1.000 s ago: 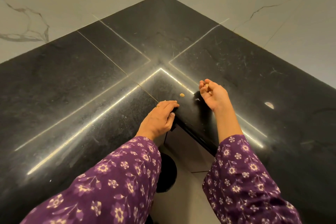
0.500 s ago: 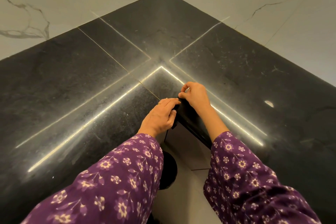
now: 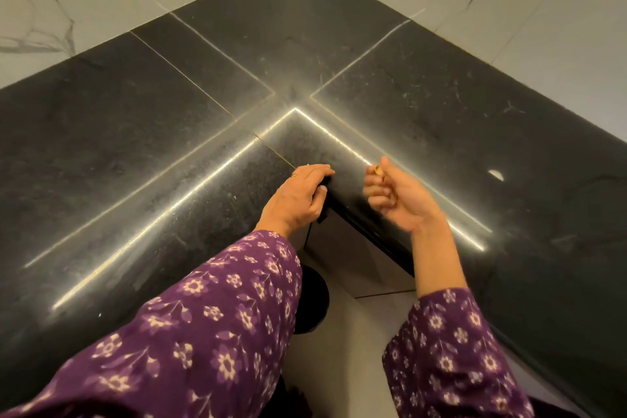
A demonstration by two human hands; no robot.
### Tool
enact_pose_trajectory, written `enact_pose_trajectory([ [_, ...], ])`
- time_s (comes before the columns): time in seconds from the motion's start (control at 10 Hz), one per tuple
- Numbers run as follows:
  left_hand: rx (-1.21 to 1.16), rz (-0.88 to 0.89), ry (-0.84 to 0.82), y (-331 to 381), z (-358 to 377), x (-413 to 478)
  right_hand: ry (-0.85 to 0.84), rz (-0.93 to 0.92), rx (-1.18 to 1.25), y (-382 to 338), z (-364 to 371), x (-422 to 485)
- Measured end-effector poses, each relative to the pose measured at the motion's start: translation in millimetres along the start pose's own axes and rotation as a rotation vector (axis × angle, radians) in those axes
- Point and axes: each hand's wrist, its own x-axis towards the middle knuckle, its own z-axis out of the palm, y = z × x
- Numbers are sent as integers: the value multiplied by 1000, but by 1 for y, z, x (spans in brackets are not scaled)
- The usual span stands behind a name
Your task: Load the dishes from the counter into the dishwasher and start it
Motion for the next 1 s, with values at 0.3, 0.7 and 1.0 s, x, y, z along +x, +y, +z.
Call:
enact_pose_trajectory([
  [0.3,2,0,6,0,1,-1,269,357,95,176,-57,-28],
  [0.7,20,29,17,-1,1,0,781,423,153,258,-114,44],
  [1.0,1,-6,-6,0,-1,-1,743,374,253,255,-119,49],
])
